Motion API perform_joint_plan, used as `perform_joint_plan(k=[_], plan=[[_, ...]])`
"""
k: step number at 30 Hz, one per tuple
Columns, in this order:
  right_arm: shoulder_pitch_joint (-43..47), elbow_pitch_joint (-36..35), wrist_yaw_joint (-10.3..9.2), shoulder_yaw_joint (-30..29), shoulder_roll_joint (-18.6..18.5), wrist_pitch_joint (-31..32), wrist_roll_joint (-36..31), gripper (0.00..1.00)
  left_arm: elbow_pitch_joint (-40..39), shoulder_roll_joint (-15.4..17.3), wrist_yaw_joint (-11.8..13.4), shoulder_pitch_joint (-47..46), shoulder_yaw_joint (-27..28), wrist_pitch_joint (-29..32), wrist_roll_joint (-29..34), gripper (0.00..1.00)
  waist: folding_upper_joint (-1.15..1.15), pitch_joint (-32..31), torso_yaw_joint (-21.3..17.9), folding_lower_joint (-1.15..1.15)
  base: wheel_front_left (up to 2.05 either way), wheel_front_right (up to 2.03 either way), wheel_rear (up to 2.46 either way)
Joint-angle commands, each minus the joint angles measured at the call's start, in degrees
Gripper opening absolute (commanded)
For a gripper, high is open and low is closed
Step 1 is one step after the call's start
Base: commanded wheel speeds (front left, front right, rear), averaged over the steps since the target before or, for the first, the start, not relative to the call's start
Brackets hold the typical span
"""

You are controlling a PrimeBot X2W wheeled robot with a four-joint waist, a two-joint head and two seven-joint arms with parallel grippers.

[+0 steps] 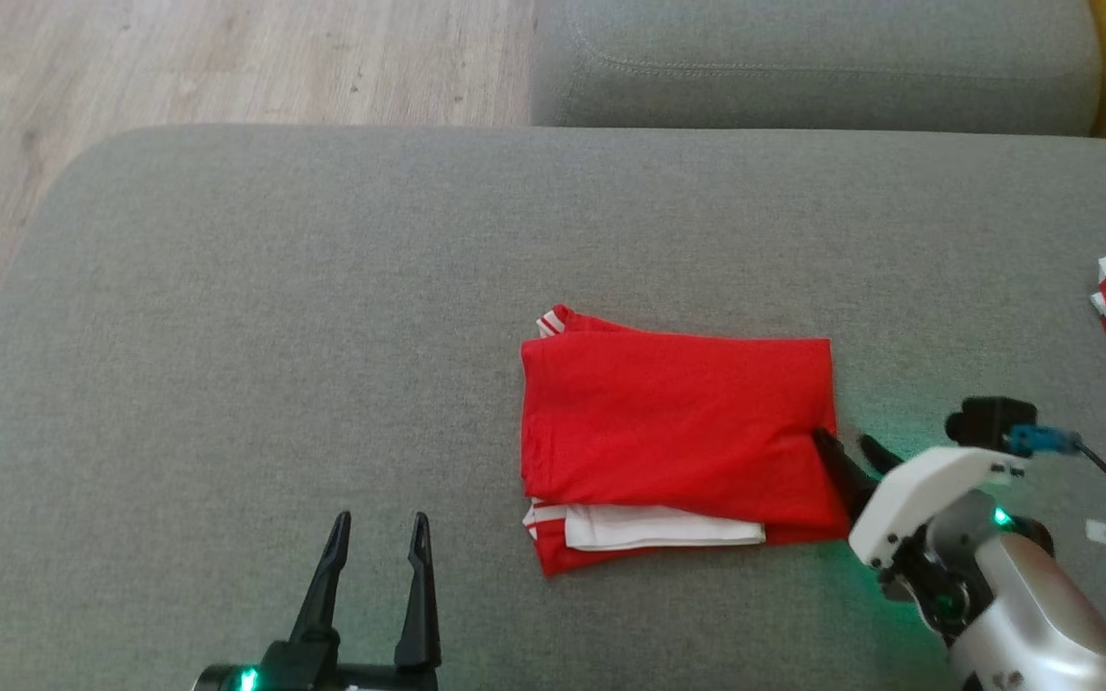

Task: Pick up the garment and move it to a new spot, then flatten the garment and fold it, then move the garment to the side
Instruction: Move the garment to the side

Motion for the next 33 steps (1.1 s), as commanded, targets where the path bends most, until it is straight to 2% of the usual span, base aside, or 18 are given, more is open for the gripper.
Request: perform_joint_plan(k=[1, 2, 5, 9, 10, 11, 13, 19, 25, 29, 32, 33], plan=[[-1.9, -0.6, -0.05, 2.2, 0.3, 0.8, 1.1, 0.40, -1.4, -0.5, 0.4, -2.4, 1.1, -0.5, -0.2, 1.00, 0.00, 0.2, 0.1, -0.01, 0.00, 0.00, 0.00], [-2.2, -0.3, -0.05, 2.9, 0.3, 1.0, 1.8, 0.00, -1.3, -0.5, 0.5, -2.5, 0.9, -0.5, -0.2, 1.00, 0.00, 0.3, 0.1, -0.01, 0.00, 0.00, 0.00], [-3.2, -0.3, -0.05, 4.3, -0.8, -0.3, 3.0, 0.00, -1.5, -0.5, 0.9, -2.8, 0.9, -0.5, -0.4, 1.00, 0.00, 0.6, -0.6, -0.01, 0.00, 0.00, 0.00], [-5.4, -1.1, -0.05, 5.9, -4.7, -2.9, 2.5, 0.00, -1.7, -0.5, 1.1, -2.9, 0.9, -0.5, -0.6, 1.00, 0.00, 1.2, -2.7, -0.01, 0.00, 0.00, 0.00], [-6.9, -1.8, -0.05, 6.4, -7.6, -3.6, 2.0, 0.00, -2.0, -0.5, 0.9, -3.3, 0.9, -0.5, -0.5, 1.00, 0.00, 1.8, -4.0, -0.01, 0.00, 0.00, 0.00], [-6.9, -1.8, -0.05, 6.4, -7.6, -3.6, 2.0, 0.00, -2.0, -0.5, 0.9, -3.3, 0.9, -0.5, -0.5, 1.00, 0.00, 1.8, -4.0, -0.01, 0.00, 0.00, 0.00], [-8.7, -2.8, -0.05, 7.0, -11.0, -3.3, 1.6, 0.00, -2.6, -0.5, 0.6, -3.9, 0.9, -0.5, -0.1, 1.00, 0.00, 2.8, -5.3, -0.01, 0.00, 0.00, 0.00], [-15.6, -7.1, -0.05, 8.6, -23.6, -0.6, -0.1, 0.00, -4.0, -0.5, -0.2, -6.5, 1.3, -0.5, 0.9, 1.00, 0.00, 7.2, -9.4, -0.01, 0.00, 0.00, 0.00], [-21.1, -10.2, -0.05, 8.0, -34.6, 2.0, -0.9, 0.00, -3.9, -0.5, -1.2, -10.0, 1.6, -0.5, 2.1, 1.00, 0.00, 11.8, -11.6, -0.01, 0.00, 0.00, 0.00], [-22.8, -10.4, -0.05, 7.1, -39.9, 3.1, -1.2, 0.00, -4.1, -0.5, -1.7, -11.8, 1.6, -0.5, 2.2, 1.00, 0.00, 13.5, -12.1, -0.01, 0.00, 0.00, 0.00], [-23.0, -10.0, -0.05, 6.0, -42.1, 3.7, -1.5, 0.00, -4.2, -0.5, -1.9, -12.6, 1.7, -0.5, 2.1, 1.00, 0.00, 14.0, -12.3, -0.01, 0.00, 0.00, 0.00], [-23.1, -9.8, -0.05, 5.7, -42.5, 3.7, -1.9, 0.04, -4.4, -0.5, -2.0, -12.8, 1.8, -0.5, 1.9, 1.00, 0.00, 14.1, -12.4, -0.01, 0.00, 0.00, 0.00]])
